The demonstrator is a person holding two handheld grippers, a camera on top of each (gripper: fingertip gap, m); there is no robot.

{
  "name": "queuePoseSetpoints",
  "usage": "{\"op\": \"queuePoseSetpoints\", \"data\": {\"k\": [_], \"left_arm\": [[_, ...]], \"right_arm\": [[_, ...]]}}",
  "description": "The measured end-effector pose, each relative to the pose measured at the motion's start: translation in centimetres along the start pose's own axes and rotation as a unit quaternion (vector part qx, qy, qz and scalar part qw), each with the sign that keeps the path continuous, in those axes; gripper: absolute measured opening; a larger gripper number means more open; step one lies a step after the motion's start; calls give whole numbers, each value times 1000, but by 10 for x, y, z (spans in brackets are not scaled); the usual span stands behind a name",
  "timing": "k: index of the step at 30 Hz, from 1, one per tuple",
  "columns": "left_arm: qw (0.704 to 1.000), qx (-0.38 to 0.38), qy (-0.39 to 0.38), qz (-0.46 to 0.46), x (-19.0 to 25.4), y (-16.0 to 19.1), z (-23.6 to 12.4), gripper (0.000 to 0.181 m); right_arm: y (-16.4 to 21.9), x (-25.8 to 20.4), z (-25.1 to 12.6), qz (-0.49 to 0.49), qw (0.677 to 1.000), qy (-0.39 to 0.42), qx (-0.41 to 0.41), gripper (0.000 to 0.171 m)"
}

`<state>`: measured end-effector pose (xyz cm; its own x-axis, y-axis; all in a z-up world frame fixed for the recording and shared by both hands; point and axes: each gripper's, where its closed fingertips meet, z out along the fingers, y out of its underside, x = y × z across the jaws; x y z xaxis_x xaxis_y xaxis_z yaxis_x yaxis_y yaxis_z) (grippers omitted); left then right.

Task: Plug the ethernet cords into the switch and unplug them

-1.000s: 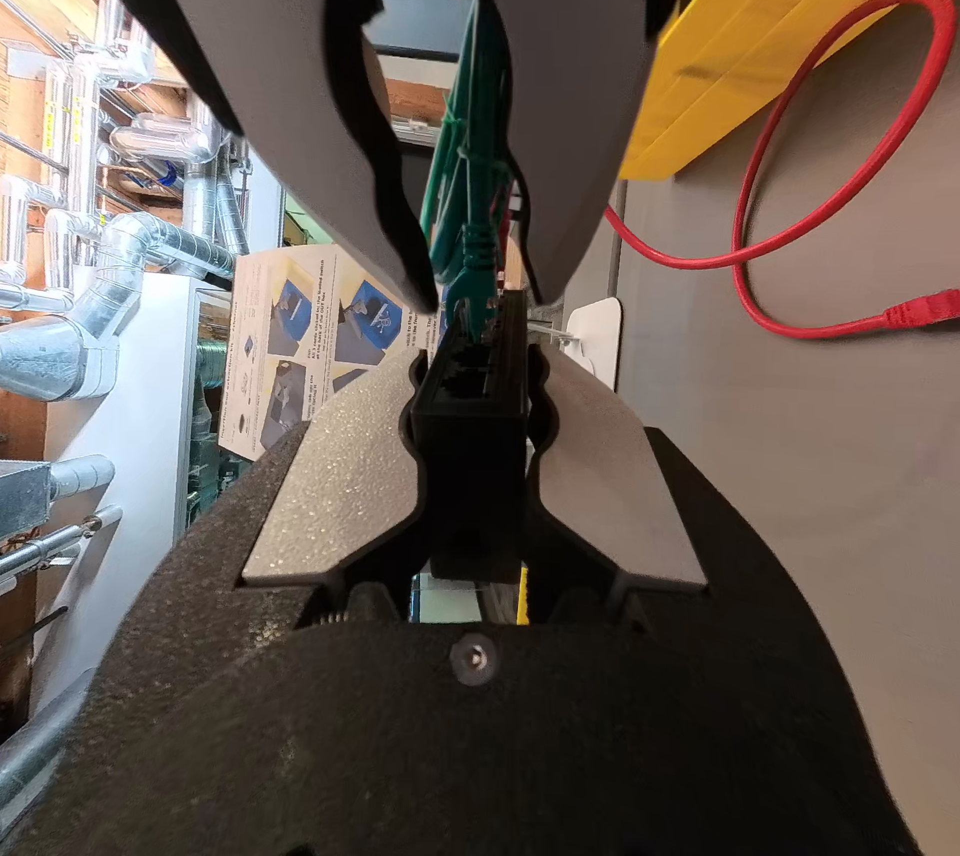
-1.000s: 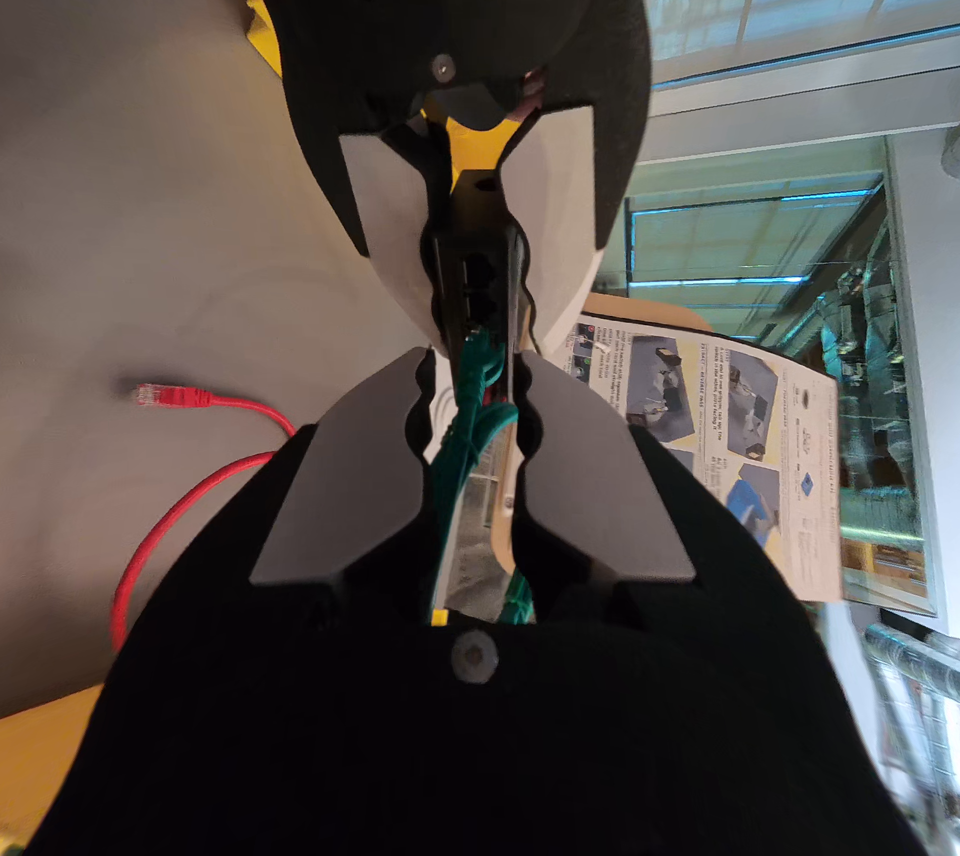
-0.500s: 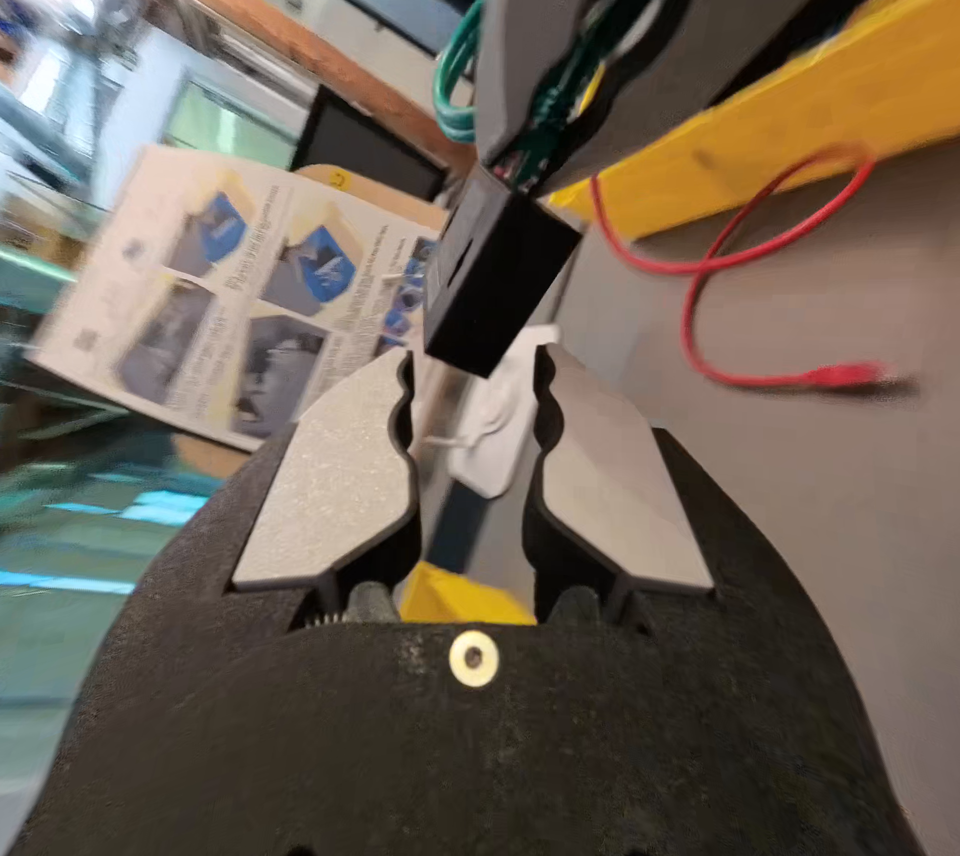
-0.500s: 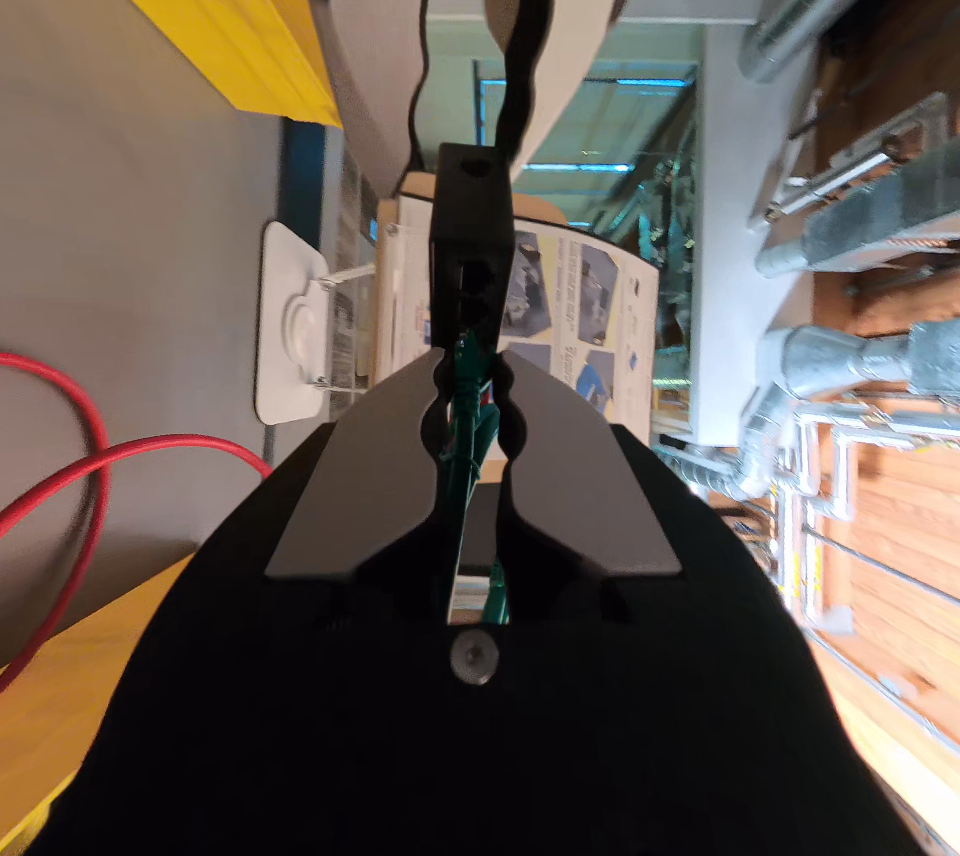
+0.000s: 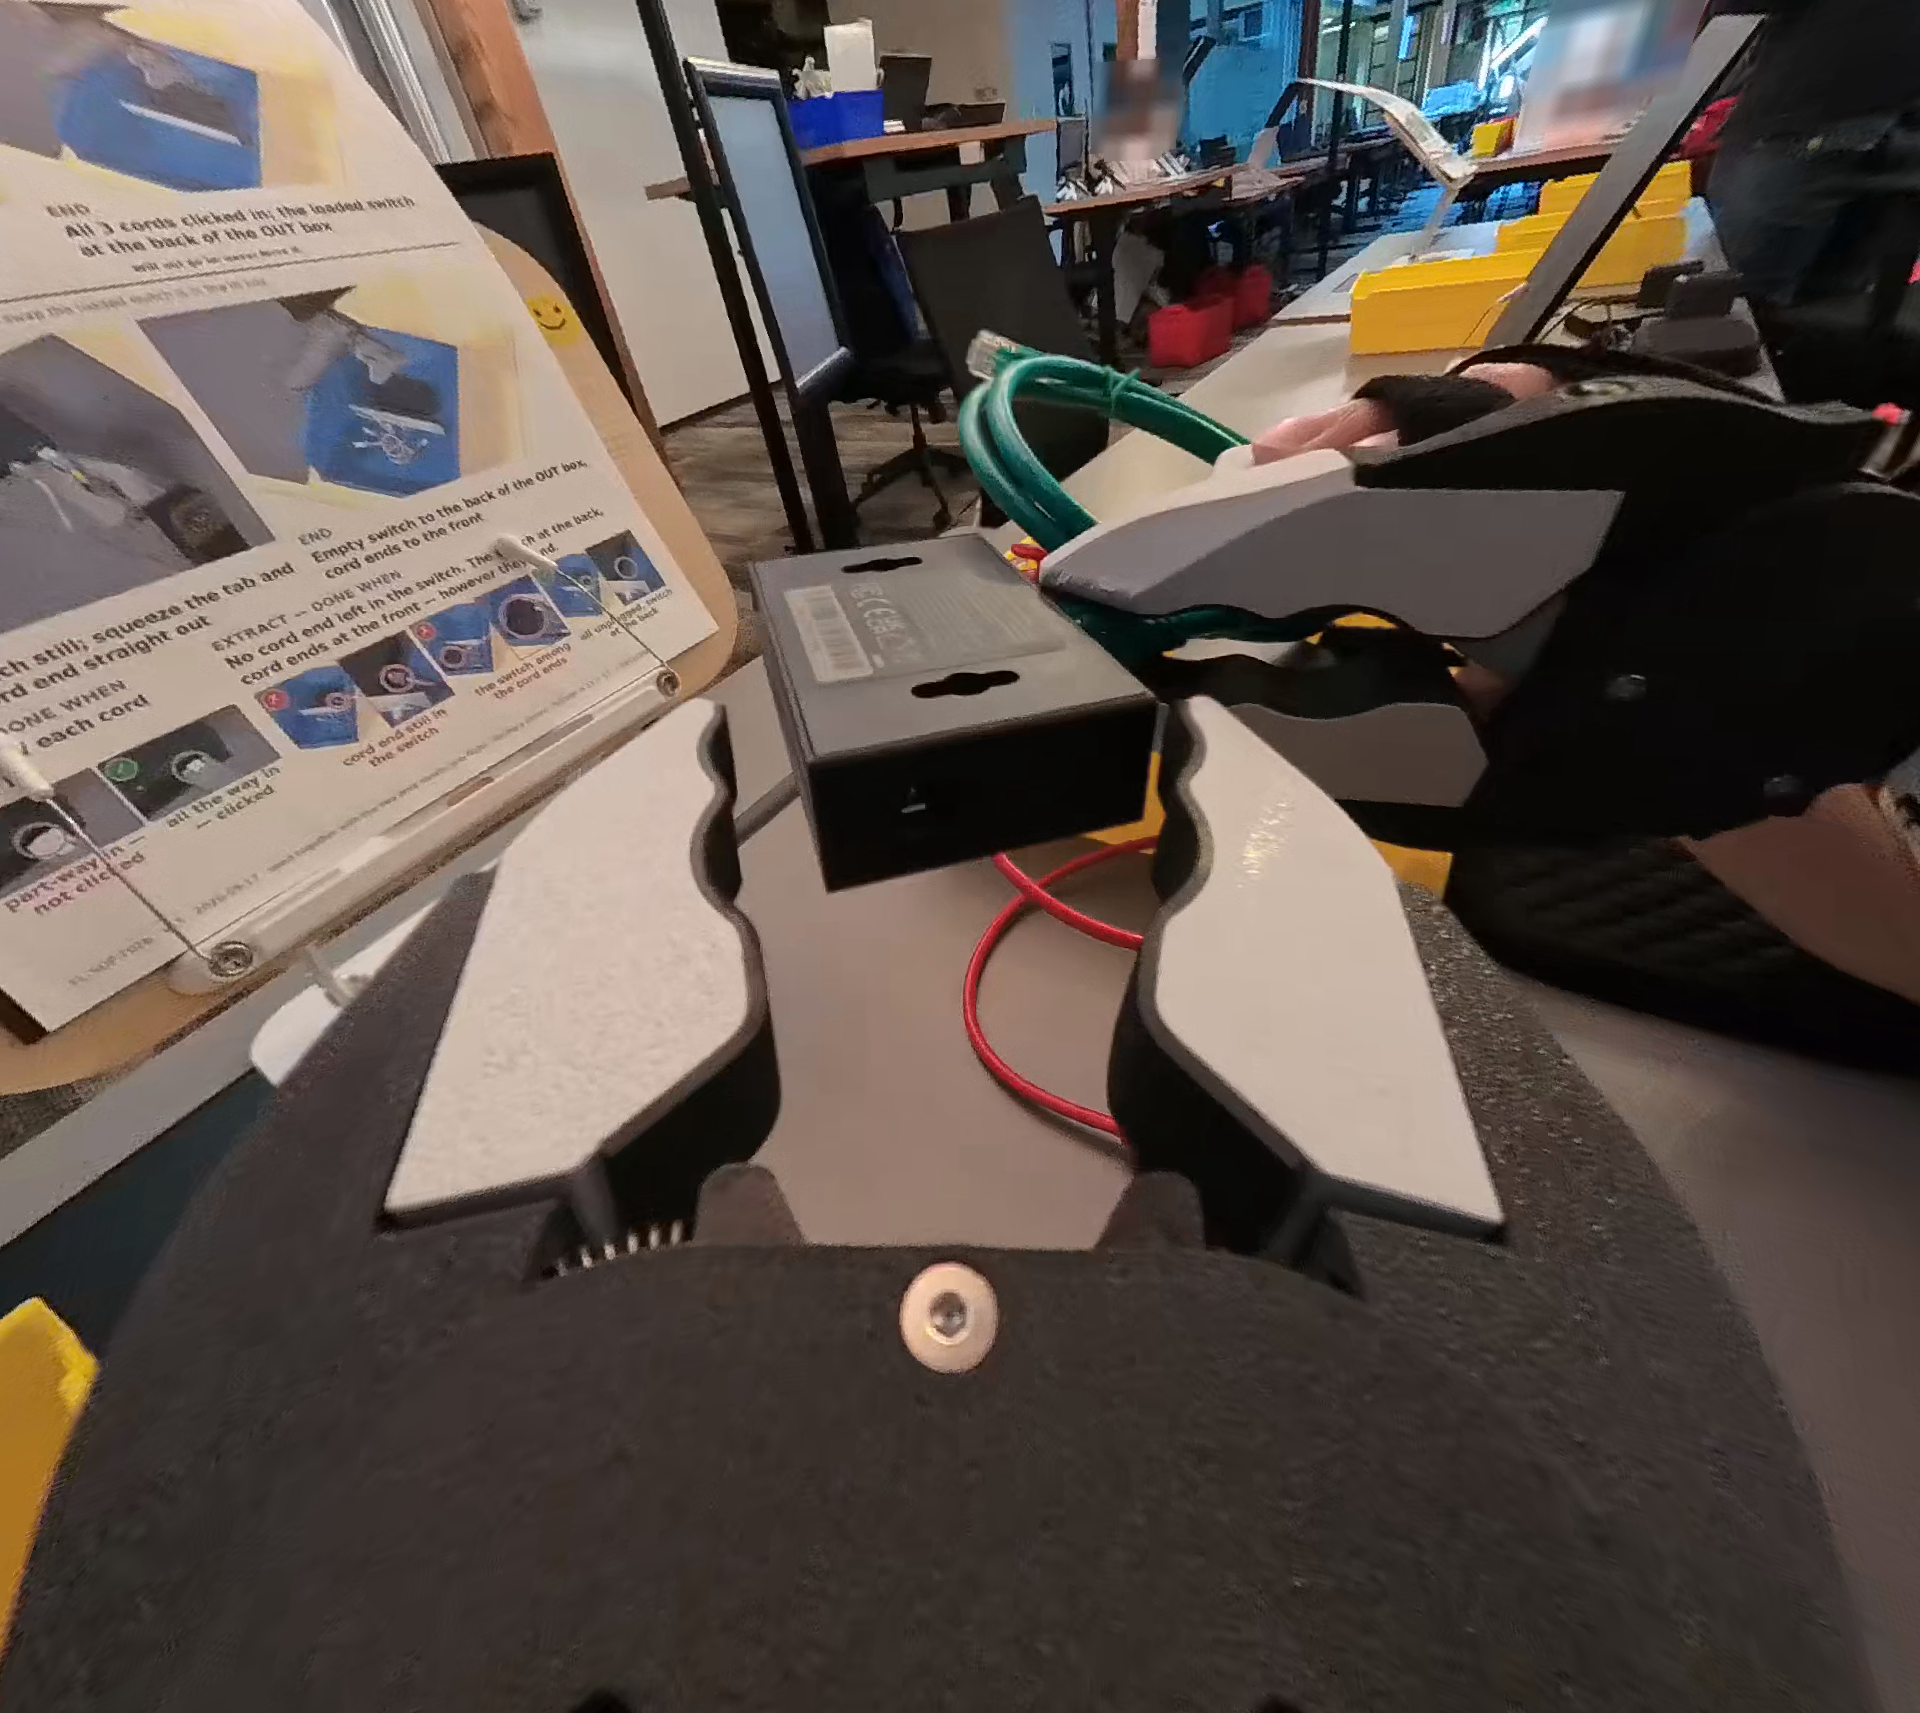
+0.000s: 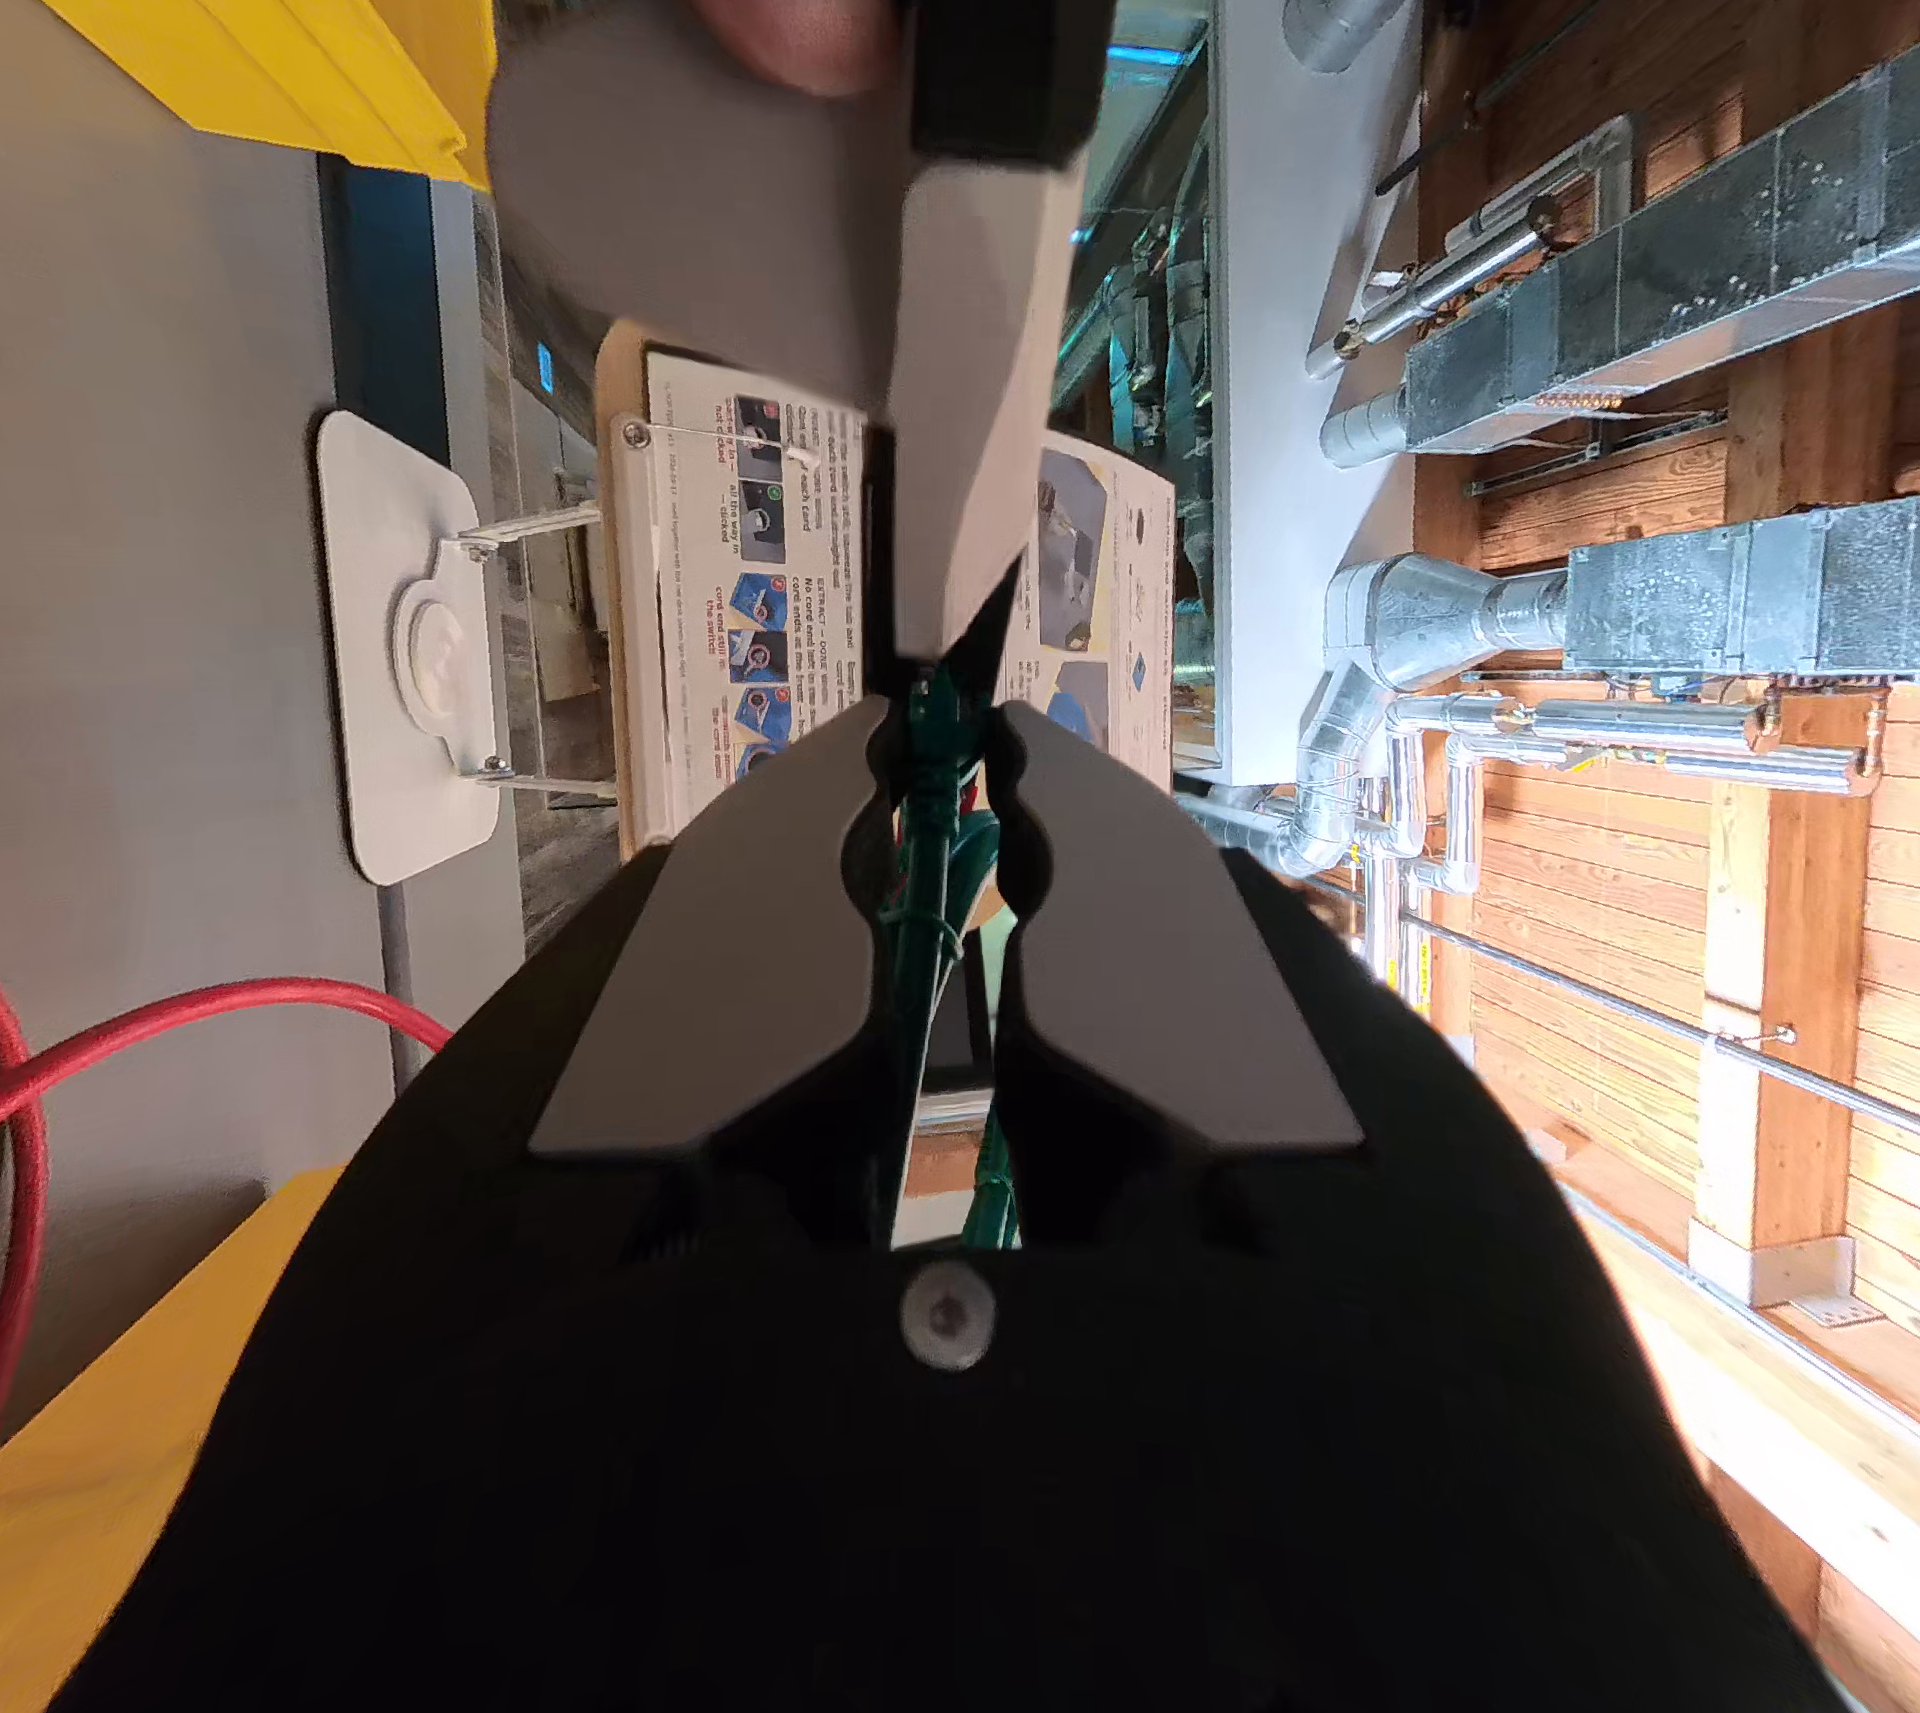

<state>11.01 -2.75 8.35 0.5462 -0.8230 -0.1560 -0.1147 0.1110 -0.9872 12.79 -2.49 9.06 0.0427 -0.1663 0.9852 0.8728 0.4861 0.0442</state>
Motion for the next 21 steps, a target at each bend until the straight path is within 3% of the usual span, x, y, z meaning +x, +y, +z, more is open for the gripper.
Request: {"op": "queuePoseSetpoints", "data": {"k": [2,4,11,21], "left_arm": [[1000,-8,-3,-4,0,5,4,83],[1000,-6,5,-3,1,8,5,73],[1000,17,-11,8,-1,5,4,71],[997,37,-35,54,2,-6,-2,70]], "right_arm": [[-7,-3,0,-7,1000,1,10,15],[-10,-6,1,-19,1000,1,6,15],[-9,-5,2,-13,1000,3,15,15],[-17,2,-4,63,995,6,79,18]]}}
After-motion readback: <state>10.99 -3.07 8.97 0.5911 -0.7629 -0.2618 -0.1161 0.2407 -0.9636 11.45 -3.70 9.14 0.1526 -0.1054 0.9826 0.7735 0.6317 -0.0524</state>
